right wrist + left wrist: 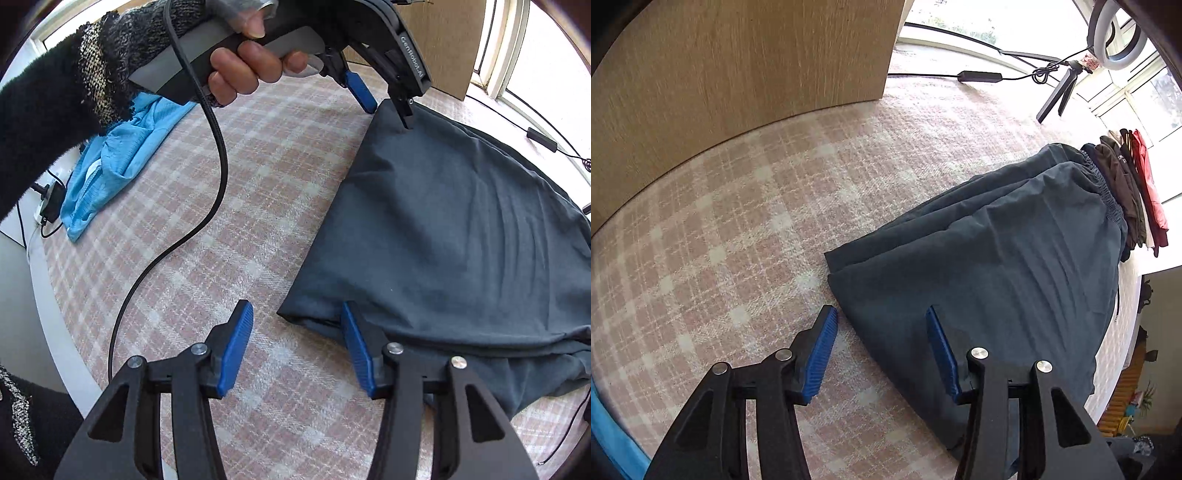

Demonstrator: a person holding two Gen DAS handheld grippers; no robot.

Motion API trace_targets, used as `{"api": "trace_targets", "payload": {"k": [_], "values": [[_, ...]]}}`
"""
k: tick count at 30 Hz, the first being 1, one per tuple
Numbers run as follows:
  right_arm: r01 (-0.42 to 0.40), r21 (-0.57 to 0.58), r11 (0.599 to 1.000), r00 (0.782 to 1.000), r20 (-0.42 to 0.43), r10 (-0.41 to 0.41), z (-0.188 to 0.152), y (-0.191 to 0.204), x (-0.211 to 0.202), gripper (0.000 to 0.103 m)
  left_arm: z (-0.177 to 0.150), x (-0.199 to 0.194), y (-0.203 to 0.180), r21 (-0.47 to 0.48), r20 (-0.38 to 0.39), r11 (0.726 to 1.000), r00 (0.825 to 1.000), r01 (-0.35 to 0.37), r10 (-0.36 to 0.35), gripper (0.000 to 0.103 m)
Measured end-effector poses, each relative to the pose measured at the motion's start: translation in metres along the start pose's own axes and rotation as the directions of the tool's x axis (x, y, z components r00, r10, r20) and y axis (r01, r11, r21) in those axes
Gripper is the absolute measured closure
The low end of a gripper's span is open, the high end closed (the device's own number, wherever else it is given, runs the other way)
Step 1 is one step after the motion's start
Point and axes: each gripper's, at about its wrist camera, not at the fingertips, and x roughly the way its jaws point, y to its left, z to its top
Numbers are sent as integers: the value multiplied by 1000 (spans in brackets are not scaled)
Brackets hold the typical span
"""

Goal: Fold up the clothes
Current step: 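Grasp the folded pants edge with both tools and lift it, then carry the pants onto the clothes stack and open both tools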

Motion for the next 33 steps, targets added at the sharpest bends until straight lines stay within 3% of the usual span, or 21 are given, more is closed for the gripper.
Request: {"api": "trace_targets", "payload": {"k": [3,5,7,8,10,12,15,24,27,33], "values": [[74,-47,996,997,-1,-75,1,8,14,54,-1,0,-7,29,12,999,1000,-22,22,78],[111,-82,990,994,17,-110,0,14,18,53,-3,-2,-3,12,15,1000,1000,-1,1,93],[116,-98,988,993,22,-114,-1,16,19,58,-5,-6,2,-12,18,1000,1000,26,-26,99],[120,-89,989,993,23,-119,-2,13,17,76,-6,-8,4,-17,23,999,999,27,-27,100],[122,-65,990,992,26,-121,-4,5,13,98,-9,-14,3,-14,42,1000,999,18,-17,101],[69,-21,997,998,10,-69,-8,-7,10,99,-13,-19,2,-15,57,1000,998,15,-14,101],[71,-43,997,997,-5,-71,-13,-11,10,100,-18,-19,-4,12,49,1000,999,0,-1,101],[-115,130,985,992,71,106,-11,-34,-22,100,-18,-51,-25,33,104,999,994,36,-39,101],[-183,193,964,977,141,157,-13,-59,-50,100,9,-67,-40,68,137,996,988,56,-65,101],[-237,327,915,945,298,138,-20,-147,-121,100,99,-62,-136,161,191,986,978,50,-81,101]]}}
